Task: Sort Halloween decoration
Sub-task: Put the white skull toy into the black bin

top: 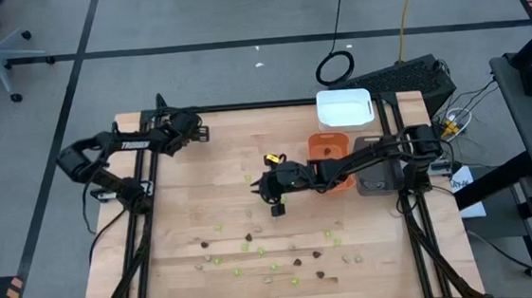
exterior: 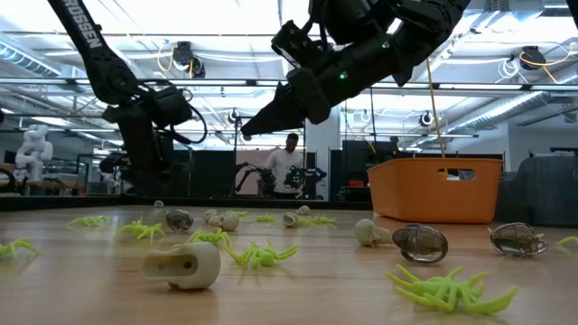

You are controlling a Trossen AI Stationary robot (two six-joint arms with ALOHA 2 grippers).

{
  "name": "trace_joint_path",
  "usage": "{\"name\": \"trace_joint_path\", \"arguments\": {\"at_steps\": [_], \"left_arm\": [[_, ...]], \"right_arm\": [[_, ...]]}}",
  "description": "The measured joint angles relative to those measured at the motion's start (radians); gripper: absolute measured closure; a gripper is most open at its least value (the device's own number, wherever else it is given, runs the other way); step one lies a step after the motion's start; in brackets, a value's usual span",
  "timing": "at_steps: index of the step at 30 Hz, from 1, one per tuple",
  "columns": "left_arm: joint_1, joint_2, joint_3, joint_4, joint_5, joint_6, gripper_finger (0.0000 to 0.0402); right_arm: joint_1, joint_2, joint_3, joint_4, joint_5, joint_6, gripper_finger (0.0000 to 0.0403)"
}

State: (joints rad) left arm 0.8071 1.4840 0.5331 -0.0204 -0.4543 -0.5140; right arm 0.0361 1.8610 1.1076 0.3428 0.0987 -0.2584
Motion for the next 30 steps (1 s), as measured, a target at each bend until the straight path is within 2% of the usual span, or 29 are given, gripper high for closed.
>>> {"name": "trace_joint_path", "arguments": {"at_steps": [8,15,18,22,30], "left_arm": [[-0.011,0.01,0.0,0.022,-0.003,0.006,0.0221],[-0.011,0.015,0.0,0.017,0.0,0.003,0.0171],[-0.011,0.016,0.0,0.012,0.02,-0.003,0.0166],[-0.016,0.02,0.0,0.011,0.021,-0.004,0.0177],[-0.025,0.034,0.0,0.008,0.027,-0.004,0.0232]], "right_arm": [[0.015,0.0,-0.001,-0.032,0.0,0.008,0.0337],[0.018,0.0,-0.001,-0.034,0.0,0.009,0.0337],[0.018,0.0,-0.001,-0.034,0.0,0.01,0.0337],[0.019,0.0,-0.001,-0.034,0.0,0.011,0.0337],[0.021,0.0,-0.001,-0.034,0.0,0.011,0.0337]]}}
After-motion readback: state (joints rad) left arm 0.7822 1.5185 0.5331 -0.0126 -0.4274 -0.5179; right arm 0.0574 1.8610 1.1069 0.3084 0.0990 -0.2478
